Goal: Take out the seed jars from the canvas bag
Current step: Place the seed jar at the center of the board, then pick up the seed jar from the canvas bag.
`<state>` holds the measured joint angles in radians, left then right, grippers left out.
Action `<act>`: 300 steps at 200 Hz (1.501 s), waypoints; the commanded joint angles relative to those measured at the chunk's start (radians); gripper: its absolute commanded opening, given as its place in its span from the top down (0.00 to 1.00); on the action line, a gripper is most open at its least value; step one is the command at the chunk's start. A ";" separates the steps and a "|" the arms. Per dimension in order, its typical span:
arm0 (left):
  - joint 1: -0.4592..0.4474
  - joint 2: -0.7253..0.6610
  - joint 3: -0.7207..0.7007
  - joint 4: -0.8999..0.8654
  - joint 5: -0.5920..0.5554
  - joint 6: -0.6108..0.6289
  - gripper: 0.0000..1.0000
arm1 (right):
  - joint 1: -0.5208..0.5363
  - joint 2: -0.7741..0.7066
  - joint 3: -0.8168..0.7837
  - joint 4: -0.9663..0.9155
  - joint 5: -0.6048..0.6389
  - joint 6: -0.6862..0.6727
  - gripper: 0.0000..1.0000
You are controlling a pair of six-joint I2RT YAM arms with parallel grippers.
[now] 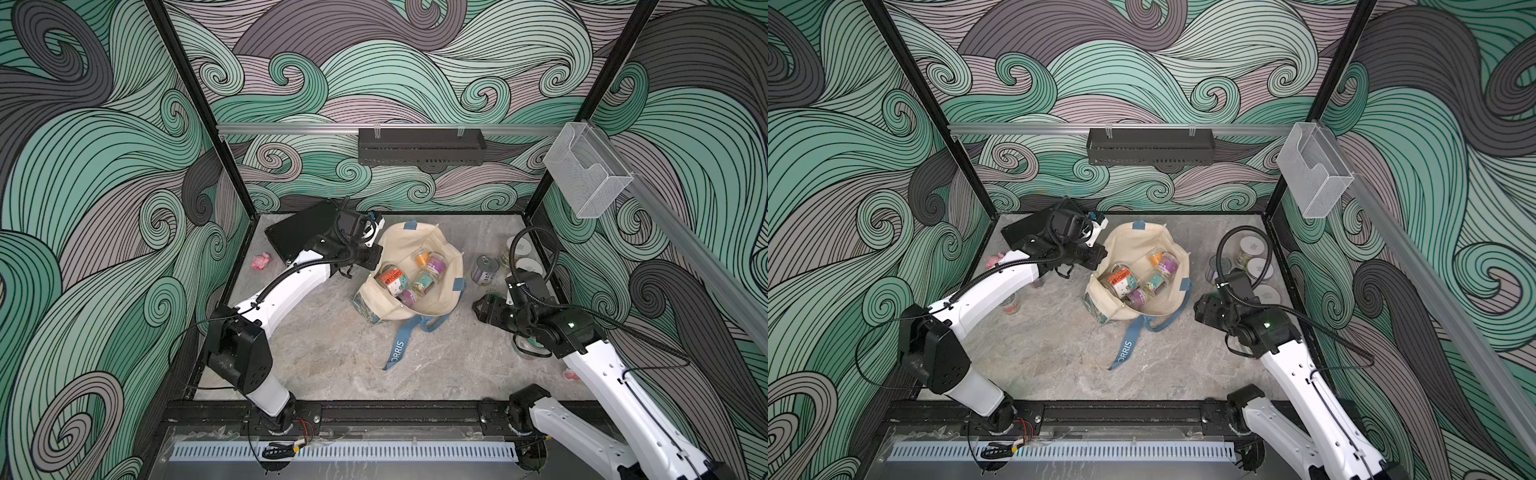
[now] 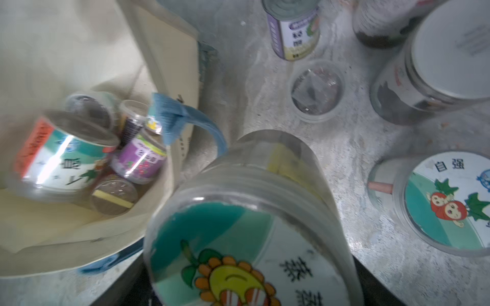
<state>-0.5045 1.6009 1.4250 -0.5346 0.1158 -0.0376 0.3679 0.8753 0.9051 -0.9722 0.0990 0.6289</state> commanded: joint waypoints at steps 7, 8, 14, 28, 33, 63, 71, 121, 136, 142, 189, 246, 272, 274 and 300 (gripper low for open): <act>0.009 0.006 0.034 -0.041 -0.001 -0.009 0.96 | -0.041 0.046 -0.053 0.034 0.025 0.042 0.34; 0.009 0.006 0.034 -0.039 0.000 -0.009 0.96 | -0.043 0.048 -0.056 0.036 0.025 0.043 0.34; 0.010 0.006 0.034 -0.039 0.003 -0.008 0.96 | -0.050 0.060 -0.066 0.049 0.028 0.050 0.34; 0.010 0.003 0.033 -0.039 0.007 -0.008 0.96 | -0.068 0.089 -0.090 0.082 0.028 0.069 0.33; 0.009 0.003 0.032 -0.038 0.008 -0.008 0.96 | -0.075 0.100 -0.096 0.091 0.025 0.075 0.33; 0.010 0.001 0.031 -0.034 0.018 -0.008 0.96 | -0.107 0.154 -0.123 0.127 0.026 0.104 0.32; 0.011 0.001 0.031 -0.035 0.021 -0.008 0.96 | -0.115 0.164 -0.129 0.134 0.024 0.107 0.32; 0.010 -0.002 0.027 -0.026 0.051 -0.007 0.96 | -0.162 0.163 -0.144 0.138 -0.011 0.115 0.01; 0.009 -0.007 0.021 -0.016 0.076 -0.006 0.96 | -0.169 0.131 -0.137 0.128 -0.017 0.107 0.01; 0.009 -0.010 0.019 -0.012 0.084 -0.006 0.96 | -0.170 0.119 -0.130 0.120 -0.019 0.105 0.01; 0.003 -0.026 0.001 0.016 0.154 0.000 0.96 | -0.171 0.035 -0.027 0.075 -0.120 0.049 0.01; -0.044 -0.051 -0.014 0.018 0.186 0.057 0.96 | -0.075 0.074 0.119 0.276 -0.412 0.023 0.01; -0.059 -0.065 -0.024 0.012 0.176 0.094 0.96 | 0.053 0.185 0.175 0.365 -0.410 0.016 0.02; -0.060 -0.064 -0.025 0.013 0.176 0.095 0.96 | 0.061 0.195 0.176 0.376 -0.415 0.018 0.02; -0.062 -0.080 -0.035 0.017 0.171 0.110 0.96 | 0.140 0.325 0.210 0.472 -0.431 0.040 0.03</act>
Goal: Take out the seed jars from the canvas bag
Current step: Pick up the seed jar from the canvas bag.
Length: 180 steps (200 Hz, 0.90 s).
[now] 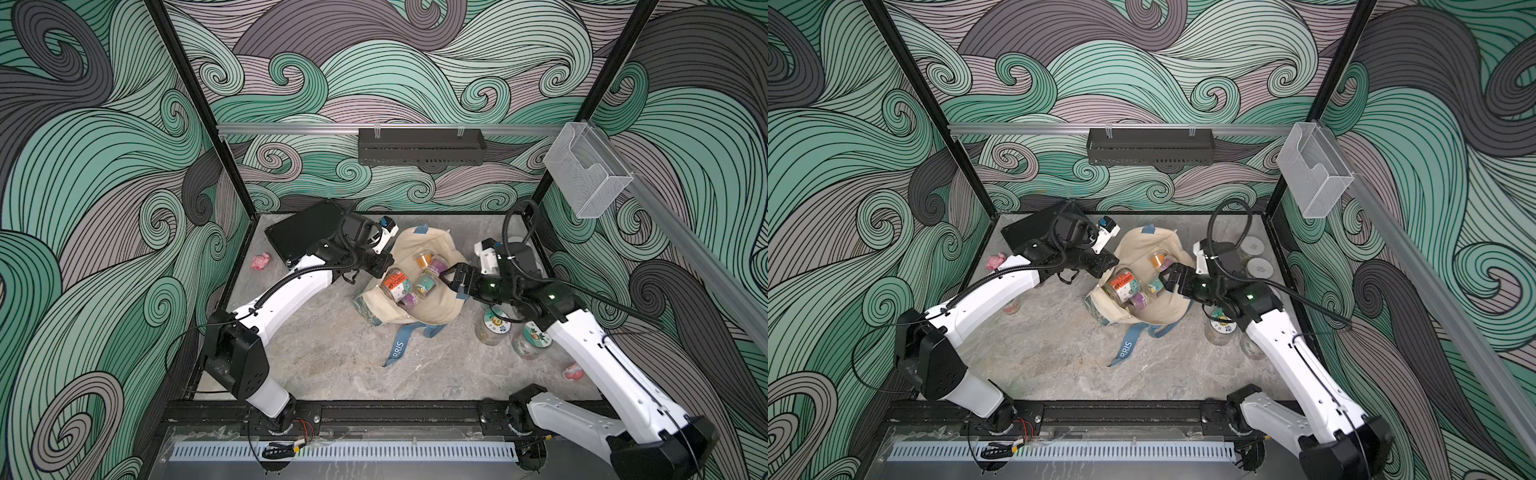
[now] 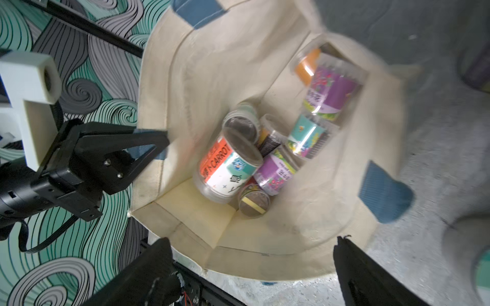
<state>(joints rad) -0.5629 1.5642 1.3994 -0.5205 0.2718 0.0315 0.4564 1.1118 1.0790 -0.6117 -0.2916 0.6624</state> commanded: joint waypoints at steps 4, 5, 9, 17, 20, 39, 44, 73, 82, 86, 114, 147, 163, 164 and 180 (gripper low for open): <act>-0.003 -0.044 -0.012 0.005 0.015 0.041 0.96 | 0.059 0.109 0.047 0.113 -0.041 0.014 0.03; -0.003 -0.045 -0.012 0.005 0.015 0.042 0.96 | 0.060 0.114 0.049 0.115 -0.043 0.017 0.03; -0.004 -0.046 -0.014 0.008 0.014 0.042 0.96 | 0.066 0.134 0.059 0.119 -0.046 0.027 0.03; -0.005 -0.046 -0.017 0.010 0.014 0.042 0.96 | 0.076 0.171 0.075 0.125 -0.051 0.054 0.04; -0.005 -0.044 -0.017 0.009 0.013 0.044 0.96 | 0.080 0.182 0.078 0.127 -0.049 0.069 0.04; -0.008 -0.035 -0.014 0.007 0.012 0.043 0.96 | 0.111 0.232 0.074 0.192 -0.029 0.170 0.04; -0.009 -0.033 -0.013 0.004 0.012 0.044 0.96 | 0.120 0.242 0.071 0.206 -0.019 0.196 0.04; -0.009 -0.024 -0.010 0.005 0.007 0.045 0.96 | 0.139 0.301 0.038 0.323 0.003 0.347 0.03; -0.009 -0.024 -0.010 0.004 0.008 0.046 0.96 | 0.139 0.320 0.028 0.353 0.001 0.388 0.03; -0.009 -0.023 -0.010 0.005 0.007 0.045 0.96 | 0.140 0.329 0.026 0.363 0.003 0.403 0.03; -0.009 -0.026 -0.013 0.005 0.007 0.045 0.96 | 0.145 0.379 0.018 0.379 0.023 0.488 0.01; -0.009 -0.026 -0.011 0.005 0.005 0.046 0.96 | 0.152 0.419 -0.022 0.429 0.052 0.590 0.01; -0.010 -0.030 -0.010 0.005 0.006 0.044 0.96 | 0.162 0.455 -0.014 0.442 0.050 0.624 0.01; -0.010 -0.030 -0.011 0.005 0.006 0.044 0.96 | 0.163 0.457 -0.014 0.443 0.050 0.628 0.01; -0.009 -0.031 -0.010 0.005 0.006 0.042 0.96 | 0.171 0.498 -0.009 0.474 0.045 0.669 0.01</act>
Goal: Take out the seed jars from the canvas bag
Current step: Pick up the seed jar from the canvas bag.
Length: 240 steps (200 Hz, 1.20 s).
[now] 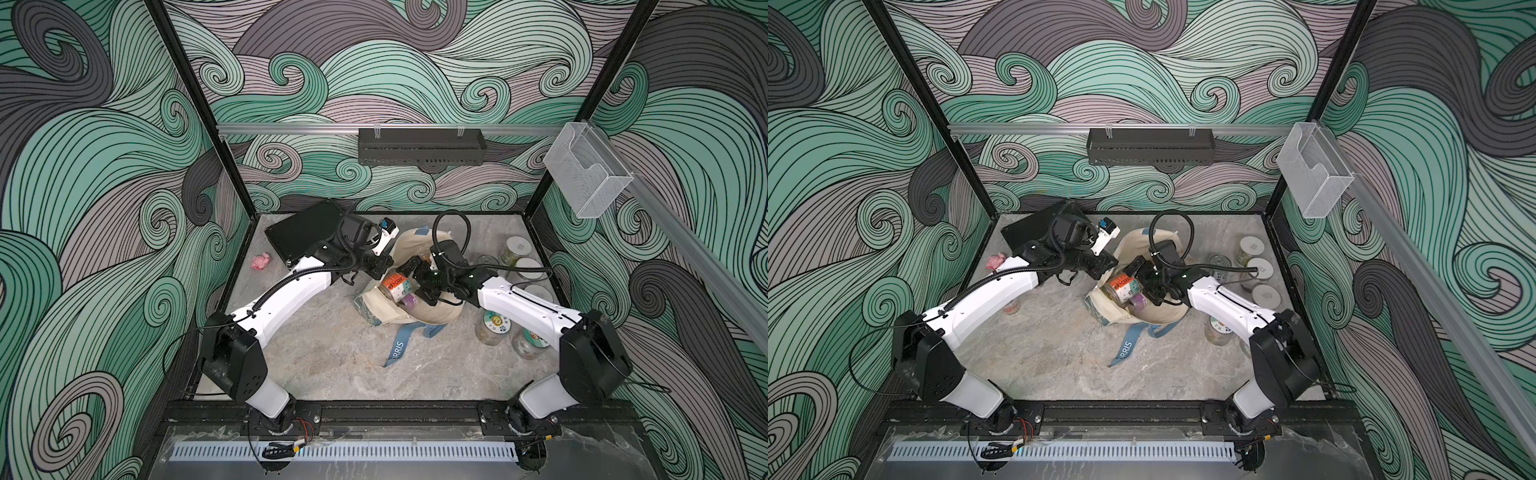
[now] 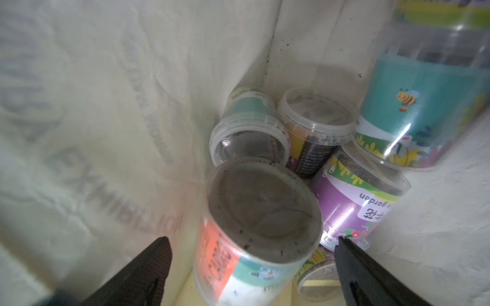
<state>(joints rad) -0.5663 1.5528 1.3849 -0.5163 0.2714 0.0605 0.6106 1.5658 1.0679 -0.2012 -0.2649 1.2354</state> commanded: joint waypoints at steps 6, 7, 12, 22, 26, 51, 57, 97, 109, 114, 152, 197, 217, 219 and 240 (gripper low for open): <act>-0.006 -0.021 0.005 0.001 0.008 0.013 0.96 | 0.020 0.061 0.005 0.072 0.015 0.112 0.01; -0.007 -0.021 0.004 0.001 0.009 0.013 0.96 | 0.020 0.064 0.006 0.075 0.013 0.115 0.01; -0.006 -0.022 0.004 0.001 0.008 0.013 0.96 | 0.023 0.078 0.008 0.086 0.010 0.131 0.01; -0.006 -0.024 0.005 0.001 0.008 0.012 0.96 | 0.030 0.104 0.014 0.107 0.003 0.159 0.01; -0.006 -0.024 0.005 0.002 0.008 0.012 0.96 | 0.033 0.115 0.017 0.115 0.001 0.169 0.01; -0.006 -0.031 0.004 0.002 0.008 0.013 0.96 | 0.046 0.166 0.026 0.142 0.010 0.215 0.01; -0.006 -0.031 0.004 0.002 0.008 0.012 0.96 | 0.046 0.170 0.025 0.145 0.017 0.224 0.01; -0.006 -0.045 0.001 0.005 -0.007 0.013 0.96 | 0.046 0.117 -0.018 0.171 0.074 0.241 0.19; -0.005 -0.049 -0.001 0.007 -0.009 0.010 0.96 | 0.047 0.081 -0.028 0.159 0.096 0.232 0.21; -0.004 -0.049 0.000 0.009 -0.010 0.009 0.96 | 0.045 0.065 -0.031 0.155 0.106 0.227 0.22; 0.004 -0.052 -0.007 0.022 -0.022 -0.006 0.96 | 0.019 -0.039 -0.049 0.116 0.150 0.187 0.25; 0.031 -0.055 -0.018 0.049 -0.030 -0.039 0.95 | -0.062 -0.175 -0.096 0.086 0.151 0.162 0.26; 0.048 -0.044 -0.016 0.055 -0.034 -0.060 0.92 | -0.108 -0.244 -0.116 0.070 0.139 0.150 0.27; 0.049 -0.042 -0.016 0.054 -0.034 -0.061 0.91 | -0.114 -0.251 -0.117 0.068 0.135 0.149 0.27; 0.069 -0.032 -0.008 0.056 -0.023 -0.086 0.74 | -0.164 -0.314 -0.131 0.066 0.097 0.148 0.27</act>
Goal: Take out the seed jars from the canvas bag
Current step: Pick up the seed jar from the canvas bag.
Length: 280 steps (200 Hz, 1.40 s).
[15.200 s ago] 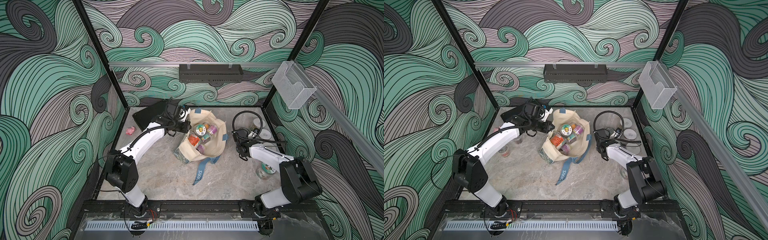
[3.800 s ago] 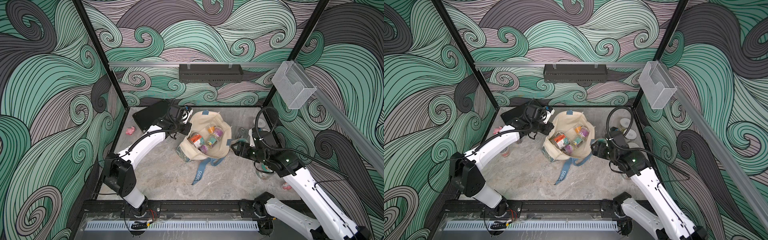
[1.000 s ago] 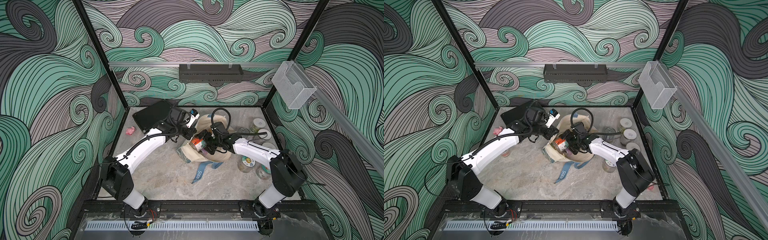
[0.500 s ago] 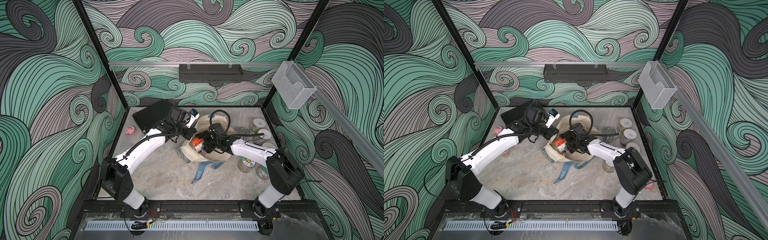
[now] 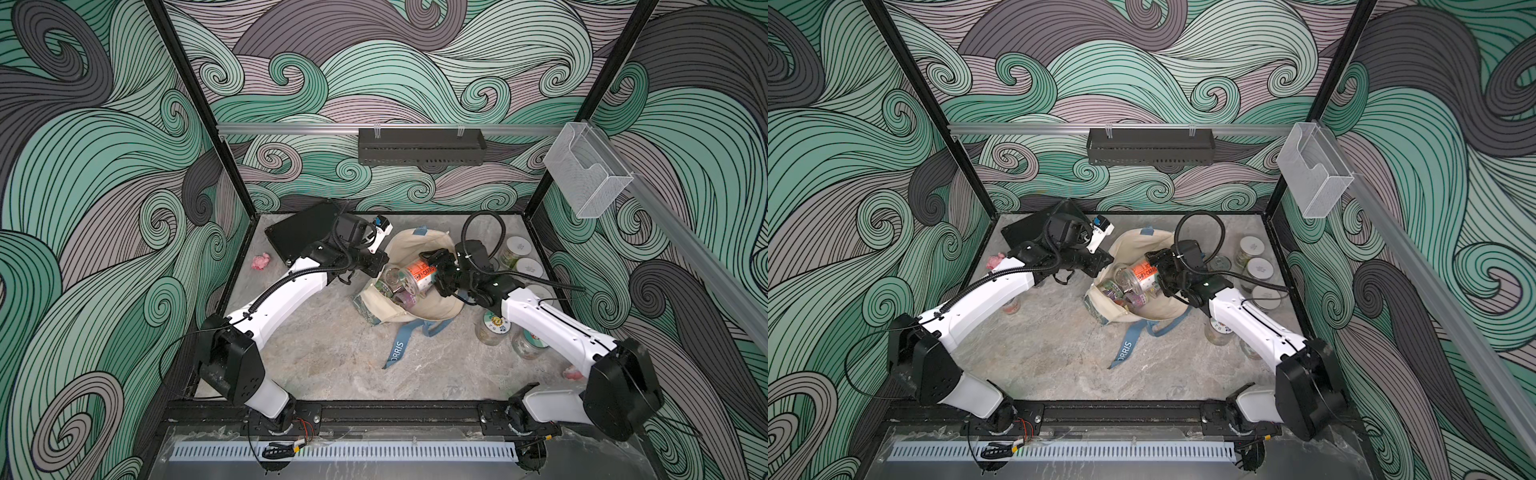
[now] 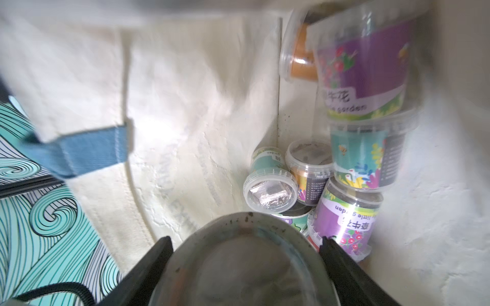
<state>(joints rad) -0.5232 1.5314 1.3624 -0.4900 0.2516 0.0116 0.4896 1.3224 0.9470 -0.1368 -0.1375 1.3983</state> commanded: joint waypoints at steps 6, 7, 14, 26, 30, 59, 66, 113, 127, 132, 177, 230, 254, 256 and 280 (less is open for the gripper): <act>0.033 -0.010 0.014 0.032 0.000 -0.045 0.65 | -0.057 -0.086 -0.013 0.004 -0.046 -0.011 0.27; 0.033 -0.010 0.014 0.032 0.000 -0.047 0.63 | -0.059 -0.089 -0.014 0.004 -0.048 -0.010 0.27; 0.041 -0.012 0.014 0.035 0.007 -0.058 0.51 | -0.075 -0.104 -0.018 0.008 -0.067 -0.003 0.27; 0.056 -0.019 0.016 0.043 0.036 -0.081 0.34 | -0.098 -0.130 -0.023 0.017 -0.096 0.007 0.28; 0.059 -0.023 0.017 0.046 0.051 -0.091 0.28 | -0.103 -0.138 -0.023 0.019 -0.106 0.010 0.27; 0.066 -0.097 0.022 0.076 0.156 -0.161 0.05 | -0.124 -0.170 -0.020 0.045 -0.159 0.044 0.28; 0.061 -0.128 0.015 0.092 0.162 -0.172 0.02 | -0.124 -0.166 -0.017 0.055 -0.177 0.054 0.28; -0.017 -0.245 0.085 0.031 0.117 -0.262 0.01 | -0.120 -0.176 0.026 0.086 -0.275 0.088 0.29; -0.023 -0.285 0.042 0.068 0.128 -0.339 0.01 | -0.117 -0.190 0.028 0.097 -0.284 0.100 0.28; -0.029 -0.299 0.021 0.082 0.122 -0.362 0.01 | -0.116 -0.196 0.029 0.100 -0.288 0.104 0.28; -0.144 -0.355 -0.069 0.147 0.038 -0.442 0.01 | -0.070 -0.210 0.019 0.147 -0.302 0.147 0.28; -0.244 -0.325 -0.093 0.157 -0.024 -0.482 0.01 | -0.010 -0.209 0.027 0.156 -0.273 0.154 0.28; -0.278 -0.312 -0.115 0.183 -0.059 -0.494 0.01 | 0.005 -0.204 0.032 0.162 -0.272 0.158 0.28; -0.280 -0.310 -0.116 0.182 -0.063 -0.493 0.01 | 0.007 -0.206 0.032 0.163 -0.272 0.159 0.28; -0.294 -0.297 -0.127 0.176 -0.121 -0.494 0.01 | 0.017 -0.213 0.032 0.155 -0.262 0.160 0.28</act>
<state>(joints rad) -0.8028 1.2213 1.2419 -0.3412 0.2100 -0.4637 0.4961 1.1301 0.9405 -0.0380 -0.4160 1.5478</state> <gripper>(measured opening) 0.986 0.775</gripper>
